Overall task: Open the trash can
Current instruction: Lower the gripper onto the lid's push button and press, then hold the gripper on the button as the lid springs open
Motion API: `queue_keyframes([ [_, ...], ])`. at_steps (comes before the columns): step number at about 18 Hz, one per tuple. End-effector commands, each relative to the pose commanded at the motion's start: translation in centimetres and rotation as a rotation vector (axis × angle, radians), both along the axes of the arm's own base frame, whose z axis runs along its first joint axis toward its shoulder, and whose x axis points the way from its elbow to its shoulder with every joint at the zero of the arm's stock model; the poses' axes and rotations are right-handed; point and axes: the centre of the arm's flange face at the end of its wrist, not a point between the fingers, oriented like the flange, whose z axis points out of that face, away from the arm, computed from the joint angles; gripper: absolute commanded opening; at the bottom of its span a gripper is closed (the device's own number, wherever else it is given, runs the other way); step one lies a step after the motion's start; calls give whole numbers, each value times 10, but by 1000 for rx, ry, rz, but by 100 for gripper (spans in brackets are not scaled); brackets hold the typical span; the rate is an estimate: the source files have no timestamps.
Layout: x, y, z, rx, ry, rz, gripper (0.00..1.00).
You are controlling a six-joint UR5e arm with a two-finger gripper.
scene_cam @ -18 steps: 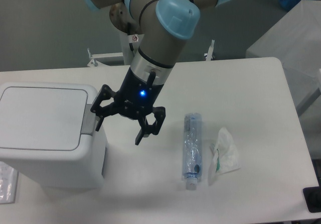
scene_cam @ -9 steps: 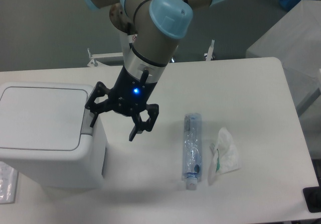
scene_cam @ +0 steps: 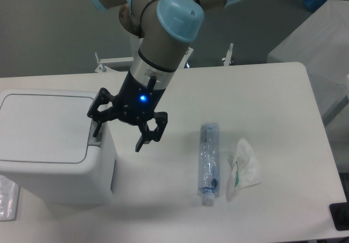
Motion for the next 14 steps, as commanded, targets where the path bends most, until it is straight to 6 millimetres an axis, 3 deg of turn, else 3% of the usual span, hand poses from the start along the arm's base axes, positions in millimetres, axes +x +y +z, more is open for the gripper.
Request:
queue_keyframes([
  [14,3,0,-2,-18,17,-1,100],
])
